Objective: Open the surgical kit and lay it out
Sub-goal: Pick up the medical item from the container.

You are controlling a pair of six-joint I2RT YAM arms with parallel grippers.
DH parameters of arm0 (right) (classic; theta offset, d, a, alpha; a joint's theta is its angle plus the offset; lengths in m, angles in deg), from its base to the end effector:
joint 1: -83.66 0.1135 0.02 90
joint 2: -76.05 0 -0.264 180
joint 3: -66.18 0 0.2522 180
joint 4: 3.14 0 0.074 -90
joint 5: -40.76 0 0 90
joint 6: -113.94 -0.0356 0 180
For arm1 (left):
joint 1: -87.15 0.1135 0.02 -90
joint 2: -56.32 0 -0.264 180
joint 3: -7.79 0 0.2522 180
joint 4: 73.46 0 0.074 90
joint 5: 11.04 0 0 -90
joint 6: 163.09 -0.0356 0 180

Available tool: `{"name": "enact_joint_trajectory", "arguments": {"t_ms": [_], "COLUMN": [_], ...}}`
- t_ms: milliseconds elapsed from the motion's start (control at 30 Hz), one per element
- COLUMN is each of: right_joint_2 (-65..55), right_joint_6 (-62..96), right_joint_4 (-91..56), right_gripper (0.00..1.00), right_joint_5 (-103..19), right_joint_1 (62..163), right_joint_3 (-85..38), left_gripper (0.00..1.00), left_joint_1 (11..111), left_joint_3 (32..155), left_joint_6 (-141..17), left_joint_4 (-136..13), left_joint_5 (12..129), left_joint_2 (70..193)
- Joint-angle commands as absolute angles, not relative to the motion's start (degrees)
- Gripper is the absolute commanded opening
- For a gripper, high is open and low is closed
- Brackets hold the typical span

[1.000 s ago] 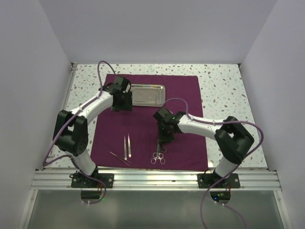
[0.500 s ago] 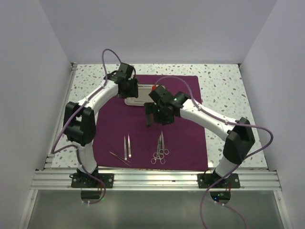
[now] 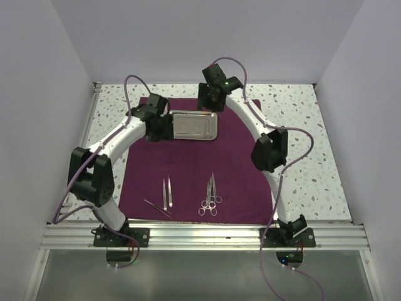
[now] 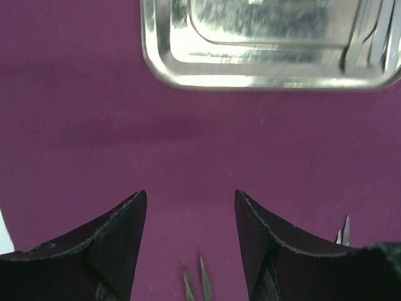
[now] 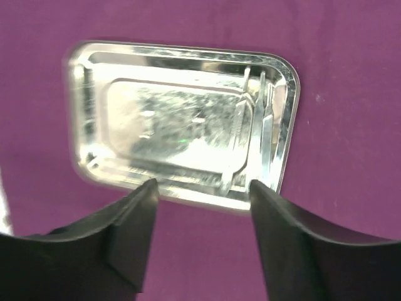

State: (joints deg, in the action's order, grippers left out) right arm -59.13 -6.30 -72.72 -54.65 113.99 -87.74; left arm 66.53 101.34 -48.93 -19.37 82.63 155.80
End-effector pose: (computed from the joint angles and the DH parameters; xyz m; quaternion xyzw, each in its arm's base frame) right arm 0.4464 0.2573 0.2958 0.0151 0.9411 0.1304 0.3115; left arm 0.3462 -0.1278 0.2530 -0.0381 0.9648 -0.0699 0.2508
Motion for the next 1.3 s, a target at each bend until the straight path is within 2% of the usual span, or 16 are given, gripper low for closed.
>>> {"name": "enact_joint_trajectory", "arguments": {"t_ms": [0,67,267,467,867,1267], "right_joint_2": [-63.9,-64.7,-69.1,-69.6,-72.6,-73.1], "right_joint_6": [-5.3,-6.4,-6.5,-6.0,-4.7,-7.3], "right_joint_4": [-76.8,-73.6,-73.1,-71.2,-71.8,-73.1], "right_gripper": [0.61,0.53,0.47,0.45,0.45,0.42], "right_joint_5": [-54.3,-53.6,-53.2,-53.5,-54.4,-52.9], "right_joint_1": [113.3,111.9,111.2,111.1,111.3,115.8], "right_joint_3": [-93.6,-90.3,-91.8,-86.3,-84.5,-78.0], "left_gripper": [0.62,0.61,0.61,0.61,0.59,0.59], "left_joint_1": [66.9,66.9,66.9,66.9,66.9,66.9], "left_joint_3": [96.4,93.5,89.4,90.0,90.5,90.5], "left_joint_6": [-49.9,-49.3,-49.2,-49.4,-49.9,-50.7], "left_joint_4": [-19.3,-19.3,-19.5,-20.2,-21.2,-22.1], "left_joint_5": [82.1,81.9,82.2,82.0,82.8,83.9], "left_joint_2": [148.9,146.3,143.6,145.4,147.3,148.1]}}
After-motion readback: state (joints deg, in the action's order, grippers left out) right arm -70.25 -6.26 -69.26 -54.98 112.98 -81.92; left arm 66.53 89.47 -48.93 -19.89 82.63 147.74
